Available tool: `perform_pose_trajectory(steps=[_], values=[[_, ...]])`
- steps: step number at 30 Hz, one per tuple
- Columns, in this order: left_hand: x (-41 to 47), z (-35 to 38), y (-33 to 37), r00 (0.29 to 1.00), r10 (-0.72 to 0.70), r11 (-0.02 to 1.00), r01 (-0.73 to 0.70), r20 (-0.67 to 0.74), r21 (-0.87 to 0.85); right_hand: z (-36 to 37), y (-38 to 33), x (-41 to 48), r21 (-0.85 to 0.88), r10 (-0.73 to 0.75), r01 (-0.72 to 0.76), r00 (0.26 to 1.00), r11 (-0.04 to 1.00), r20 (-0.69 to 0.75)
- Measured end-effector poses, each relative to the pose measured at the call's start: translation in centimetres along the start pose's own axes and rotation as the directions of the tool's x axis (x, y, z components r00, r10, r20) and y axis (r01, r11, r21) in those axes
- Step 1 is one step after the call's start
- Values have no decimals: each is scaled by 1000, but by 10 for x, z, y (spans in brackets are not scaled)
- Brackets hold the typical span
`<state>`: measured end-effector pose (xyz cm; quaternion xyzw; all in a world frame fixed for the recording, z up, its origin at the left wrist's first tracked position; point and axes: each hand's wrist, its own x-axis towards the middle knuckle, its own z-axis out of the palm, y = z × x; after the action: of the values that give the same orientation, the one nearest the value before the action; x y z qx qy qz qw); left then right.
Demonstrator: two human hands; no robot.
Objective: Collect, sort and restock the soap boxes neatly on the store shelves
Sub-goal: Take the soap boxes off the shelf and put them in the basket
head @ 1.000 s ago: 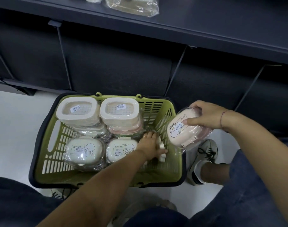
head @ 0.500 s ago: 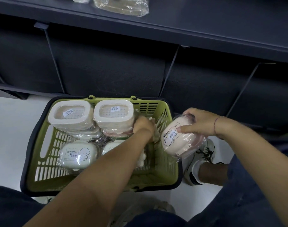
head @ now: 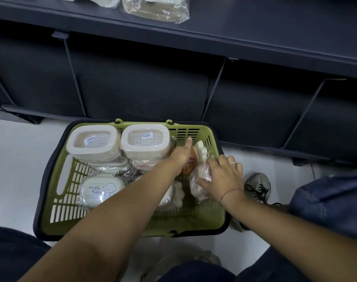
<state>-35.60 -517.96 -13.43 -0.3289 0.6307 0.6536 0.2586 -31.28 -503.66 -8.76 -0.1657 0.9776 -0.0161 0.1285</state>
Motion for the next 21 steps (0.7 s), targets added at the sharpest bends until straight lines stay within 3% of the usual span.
perform_pose_trajectory(steps=[2, 4, 7, 10, 12, 14, 18, 21], values=[[-14, -3, -8, 995, 101, 987, -99, -7, 125, 12, 1, -1, -95, -101, 98, 995, 991, -25], [-34, -14, -20, 959, 283, 906, -278, 32, 320, 25, 5, 2, -187, -159, 150, 987, 971, -33], [-54, -42, -45, 868, 454, 630, -472, 200, 617, 33, 8, 6, -220, -203, 190, 979, 957, -34], [-64, -73, -69, 860, 341, 283, -479, 380, 831, 32, 8, 7, -265, -285, 265, 958, 927, -39], [-66, -86, -84, 871, 234, 29, -450, 431, 893, 27, 4, 8, -248, -378, 390, 921, 887, 97], [-64, -96, -97, 881, 201, -146, -406, 429, 902, 29, 3, 9, -163, -439, 489, 857, 857, 268], [-50, -106, -111, 896, 196, -253, -347, 399, 903, 34, -4, 12, -246, -444, 561, 802, 791, 400], [-45, -107, -117, 897, 226, -294, -310, 381, 904, 39, -15, 21, -289, -367, 482, 852, 827, 373]])
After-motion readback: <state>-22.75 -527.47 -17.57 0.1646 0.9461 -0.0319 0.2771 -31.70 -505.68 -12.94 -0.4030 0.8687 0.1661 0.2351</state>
